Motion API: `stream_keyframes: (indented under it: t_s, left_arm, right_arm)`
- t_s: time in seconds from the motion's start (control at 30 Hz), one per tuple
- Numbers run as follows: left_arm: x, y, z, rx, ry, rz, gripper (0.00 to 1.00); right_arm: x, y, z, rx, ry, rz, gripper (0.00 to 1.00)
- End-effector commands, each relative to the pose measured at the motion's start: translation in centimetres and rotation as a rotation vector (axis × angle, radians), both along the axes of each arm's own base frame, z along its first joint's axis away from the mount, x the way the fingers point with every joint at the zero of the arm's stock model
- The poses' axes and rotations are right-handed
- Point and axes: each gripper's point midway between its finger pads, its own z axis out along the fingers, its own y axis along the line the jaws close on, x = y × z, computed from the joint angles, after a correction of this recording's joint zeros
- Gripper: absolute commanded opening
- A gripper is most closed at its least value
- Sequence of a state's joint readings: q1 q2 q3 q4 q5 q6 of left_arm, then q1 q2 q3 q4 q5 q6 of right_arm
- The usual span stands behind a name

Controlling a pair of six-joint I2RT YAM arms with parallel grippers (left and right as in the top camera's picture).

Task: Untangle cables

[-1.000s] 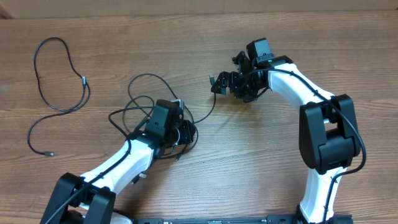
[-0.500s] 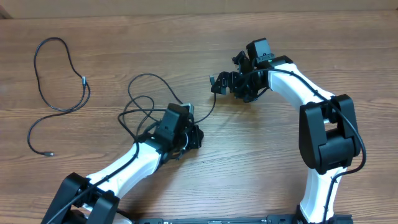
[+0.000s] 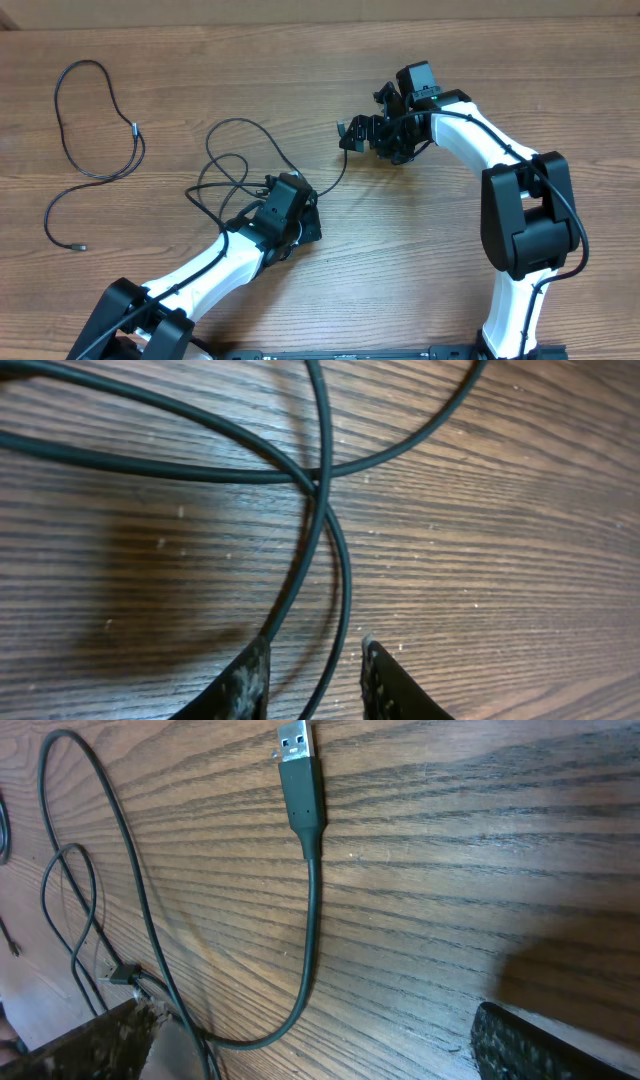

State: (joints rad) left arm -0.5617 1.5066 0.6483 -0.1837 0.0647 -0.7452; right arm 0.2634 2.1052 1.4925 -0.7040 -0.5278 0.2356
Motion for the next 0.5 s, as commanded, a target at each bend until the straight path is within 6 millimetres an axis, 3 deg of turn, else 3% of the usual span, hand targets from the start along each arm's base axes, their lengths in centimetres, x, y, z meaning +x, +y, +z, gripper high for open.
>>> stream_keyframes:
  t_s: [0.0,0.47]
  left_arm:
    - [0.5,0.2,0.1,0.004,-0.002,0.055,0.29]
    - [-1.6,-1.2,-0.4,-0.025,0.079,0.038,0.32]
  right_arm:
    - [0.6,0.5,0.7,0.015,-0.02,0.005,1.0]
    - [0.6,0.5,0.7,0.015,-0.02,0.005,1.0]
